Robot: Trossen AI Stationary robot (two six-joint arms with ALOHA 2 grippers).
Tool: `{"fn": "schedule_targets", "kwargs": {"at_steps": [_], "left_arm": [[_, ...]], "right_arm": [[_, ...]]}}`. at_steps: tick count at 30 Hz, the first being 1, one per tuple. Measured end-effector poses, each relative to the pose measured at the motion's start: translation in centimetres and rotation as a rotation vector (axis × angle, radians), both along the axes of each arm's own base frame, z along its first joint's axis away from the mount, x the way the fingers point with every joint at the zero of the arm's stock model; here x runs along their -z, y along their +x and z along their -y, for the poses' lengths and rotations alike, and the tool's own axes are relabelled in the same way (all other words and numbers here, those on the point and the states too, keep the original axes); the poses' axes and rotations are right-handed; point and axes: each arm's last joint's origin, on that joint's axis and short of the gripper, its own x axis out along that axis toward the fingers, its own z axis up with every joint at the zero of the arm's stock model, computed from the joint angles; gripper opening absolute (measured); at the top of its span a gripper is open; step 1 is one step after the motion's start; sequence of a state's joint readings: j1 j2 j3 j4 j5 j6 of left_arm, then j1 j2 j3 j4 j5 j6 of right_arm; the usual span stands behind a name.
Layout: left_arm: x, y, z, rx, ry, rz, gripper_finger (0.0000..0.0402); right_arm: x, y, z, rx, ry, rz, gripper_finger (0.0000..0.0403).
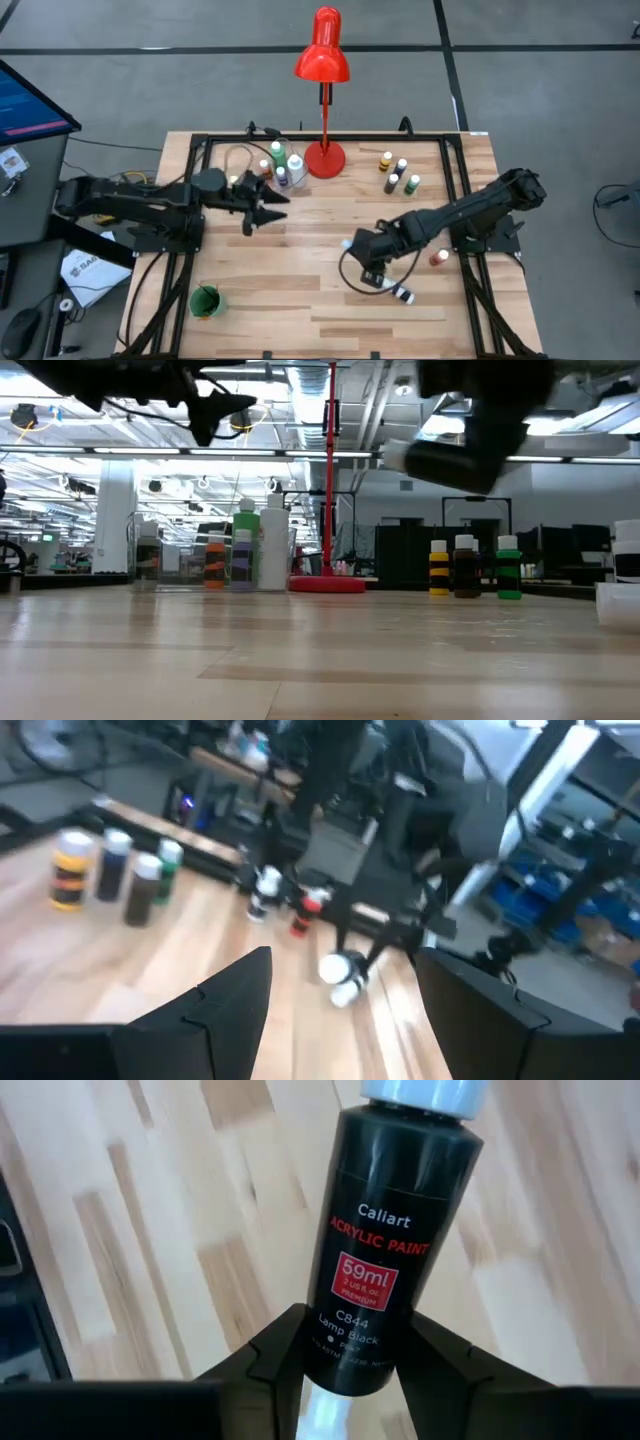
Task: Pick & Place Paint Supplies
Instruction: Put the black paint bottle into the transparent bin
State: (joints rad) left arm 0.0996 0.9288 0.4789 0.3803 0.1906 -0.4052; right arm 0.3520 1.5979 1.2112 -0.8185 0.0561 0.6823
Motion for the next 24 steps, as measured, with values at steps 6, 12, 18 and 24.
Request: {"fn": "schedule_targets", "kwargs": {"at_steps": [6, 12, 18, 24], "left_arm": [[1.6, 3.1, 1.6, 0.086, 0.051, -0.102, 0.0241], [1.5, 5.7, 2.8, 0.148, 0.158, -0.107, 0.0241], [2.3, 7.7, 3.0, 0.205, 0.170, -0.142, 0.0241], [2.8, 8.2, 3.3, 0.280, 0.155, -0.158, 0.0241]], "right_arm": [[-1.1, 2.5, 0.9, -0.038, -0.020, 0.046, 0.0131], [-1.5, 4.8, 1.1, -0.065, -0.024, 0.109, 0.0132], [-1.4, 6.2, 0.8, -0.093, -0.037, 0.110, 0.0134], [-1.6, 6.8, 0.6, -0.109, -0.040, 0.127, 0.0135]]}}
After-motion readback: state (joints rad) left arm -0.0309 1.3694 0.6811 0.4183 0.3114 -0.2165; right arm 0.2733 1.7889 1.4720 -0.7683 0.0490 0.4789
